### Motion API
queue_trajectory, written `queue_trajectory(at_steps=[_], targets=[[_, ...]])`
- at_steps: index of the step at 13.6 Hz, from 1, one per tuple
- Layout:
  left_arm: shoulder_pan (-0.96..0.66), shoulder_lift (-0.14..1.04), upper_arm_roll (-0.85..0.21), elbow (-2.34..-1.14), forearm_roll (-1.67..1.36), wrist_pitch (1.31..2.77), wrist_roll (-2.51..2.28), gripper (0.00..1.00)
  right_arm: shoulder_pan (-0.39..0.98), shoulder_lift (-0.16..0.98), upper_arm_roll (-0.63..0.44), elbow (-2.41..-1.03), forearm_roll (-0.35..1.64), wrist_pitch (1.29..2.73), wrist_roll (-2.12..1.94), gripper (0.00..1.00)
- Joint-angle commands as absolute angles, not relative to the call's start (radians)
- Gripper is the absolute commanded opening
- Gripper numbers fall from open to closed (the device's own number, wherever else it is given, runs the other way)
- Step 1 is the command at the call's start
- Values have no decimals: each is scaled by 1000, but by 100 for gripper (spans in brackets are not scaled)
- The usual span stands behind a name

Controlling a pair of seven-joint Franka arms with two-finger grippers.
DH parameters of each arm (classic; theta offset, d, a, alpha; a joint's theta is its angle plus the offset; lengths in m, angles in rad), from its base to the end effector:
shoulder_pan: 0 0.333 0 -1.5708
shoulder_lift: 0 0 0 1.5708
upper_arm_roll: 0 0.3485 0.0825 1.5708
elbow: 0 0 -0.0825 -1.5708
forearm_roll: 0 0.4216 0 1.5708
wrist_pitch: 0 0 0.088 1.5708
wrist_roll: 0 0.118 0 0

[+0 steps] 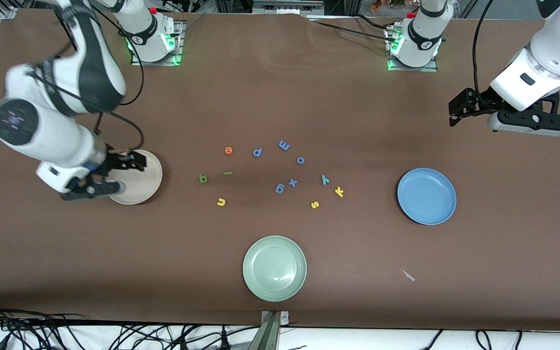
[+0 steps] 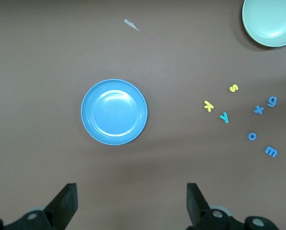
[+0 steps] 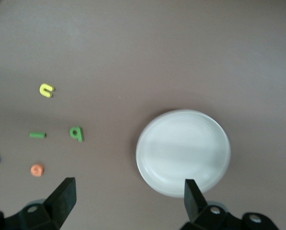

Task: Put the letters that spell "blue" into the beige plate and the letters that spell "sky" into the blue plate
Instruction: 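Move the right gripper over the green q letter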

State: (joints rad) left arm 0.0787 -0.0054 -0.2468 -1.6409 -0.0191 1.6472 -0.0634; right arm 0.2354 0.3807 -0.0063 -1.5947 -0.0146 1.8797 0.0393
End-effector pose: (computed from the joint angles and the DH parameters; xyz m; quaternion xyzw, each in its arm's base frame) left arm 0.5873 -0.1022 0.6200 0.9986 -0.0517 0.0047 0.0095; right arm 0.6843 0.1588 0.4099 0.9941 0.0974 -0.0463 0.0143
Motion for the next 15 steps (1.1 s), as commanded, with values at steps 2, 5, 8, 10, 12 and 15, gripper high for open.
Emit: queue_trajectory(at_steps=[2,5,8,10,12,15], targets=[[83,0,-250,-1621,-3,1631,-48,100,285,504,-11,-1565,-9,1998,48,100],[83,0,-250,-1621,-3,1631,-48,100,322,573,-11,-1566,9,2106,142,100],[83,2,-250,-1621,-3,1631,-49,100,354,629,-11,-1568,12,2189,196,100],[81,2,-250,-1621,-5,1631,-49,100,367,653,-9,-1574,38,2221,228,100],[75,5,-250,-1620,-11,1632,-49,100,380,658,-3,-1606,54,2229,230,100],[71,35,-250,-1614,-14,1634,-51,100,380,632,17,-1701,73,2288,232,100]])
